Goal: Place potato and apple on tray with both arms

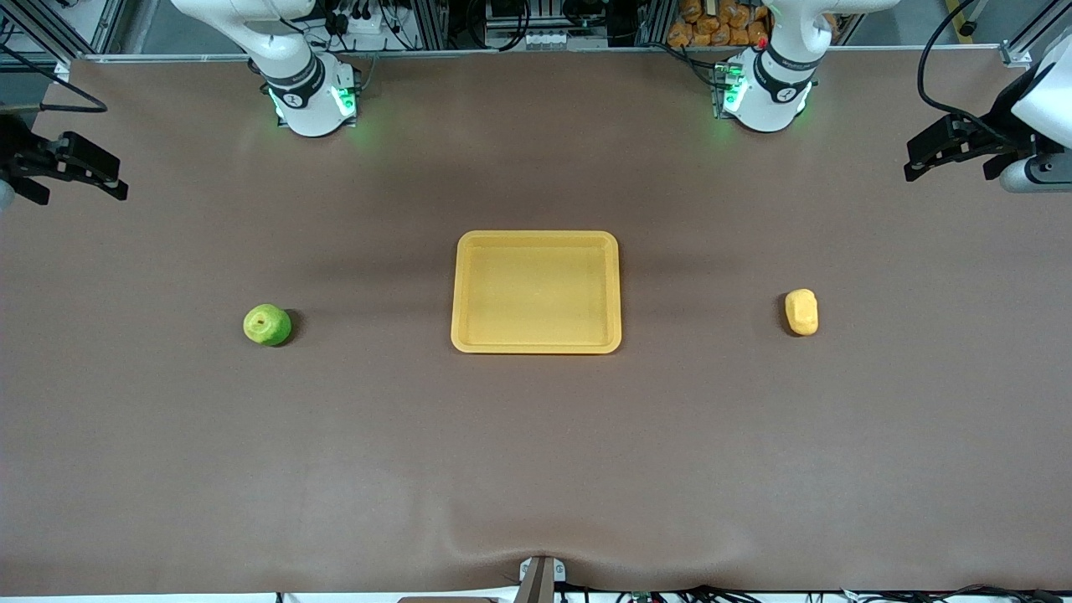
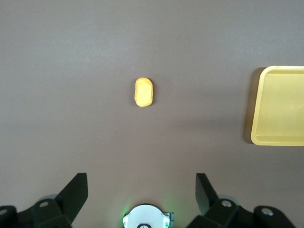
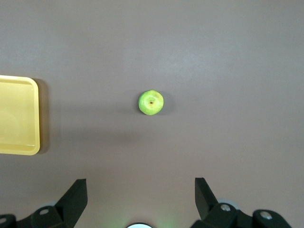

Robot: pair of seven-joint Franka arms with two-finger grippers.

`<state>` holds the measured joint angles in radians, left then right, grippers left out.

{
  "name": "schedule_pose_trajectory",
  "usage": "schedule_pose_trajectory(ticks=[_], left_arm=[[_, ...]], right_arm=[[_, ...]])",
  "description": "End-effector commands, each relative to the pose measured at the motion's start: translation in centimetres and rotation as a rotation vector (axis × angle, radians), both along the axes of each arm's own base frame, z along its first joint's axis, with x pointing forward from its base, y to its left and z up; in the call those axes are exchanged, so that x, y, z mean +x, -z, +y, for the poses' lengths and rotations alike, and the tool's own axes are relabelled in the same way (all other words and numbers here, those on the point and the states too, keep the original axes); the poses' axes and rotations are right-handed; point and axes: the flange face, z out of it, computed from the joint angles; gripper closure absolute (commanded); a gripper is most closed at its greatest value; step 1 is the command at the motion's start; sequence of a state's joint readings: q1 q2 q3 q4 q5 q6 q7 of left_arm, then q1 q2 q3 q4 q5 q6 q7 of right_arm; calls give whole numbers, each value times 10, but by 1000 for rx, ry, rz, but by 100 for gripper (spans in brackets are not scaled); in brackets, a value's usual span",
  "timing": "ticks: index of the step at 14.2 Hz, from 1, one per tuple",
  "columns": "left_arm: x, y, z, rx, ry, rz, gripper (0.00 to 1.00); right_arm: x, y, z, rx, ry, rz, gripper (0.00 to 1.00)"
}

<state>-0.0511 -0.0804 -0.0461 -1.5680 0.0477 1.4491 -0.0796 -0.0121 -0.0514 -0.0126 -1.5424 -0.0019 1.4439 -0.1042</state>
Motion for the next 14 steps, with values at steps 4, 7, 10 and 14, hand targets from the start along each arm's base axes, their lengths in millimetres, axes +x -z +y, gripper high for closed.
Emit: schedule_pose_trajectory(ticks=[4,7,10,14], left_arm=[[4,-6,0,-8,0,-10,0],[6,-5,2,-7,-2,-10,0],[9,-1,5,-11,-5,-2,0],[8,2,3,-9,-2,6,0]], right_arm=[[-6,0,5,56,-27,-13,0],[-1,-1,-2,58,-12,-14,0],[5,7,-6,58,-10,-4,0],[13,14,-9,57,-4,11,0]])
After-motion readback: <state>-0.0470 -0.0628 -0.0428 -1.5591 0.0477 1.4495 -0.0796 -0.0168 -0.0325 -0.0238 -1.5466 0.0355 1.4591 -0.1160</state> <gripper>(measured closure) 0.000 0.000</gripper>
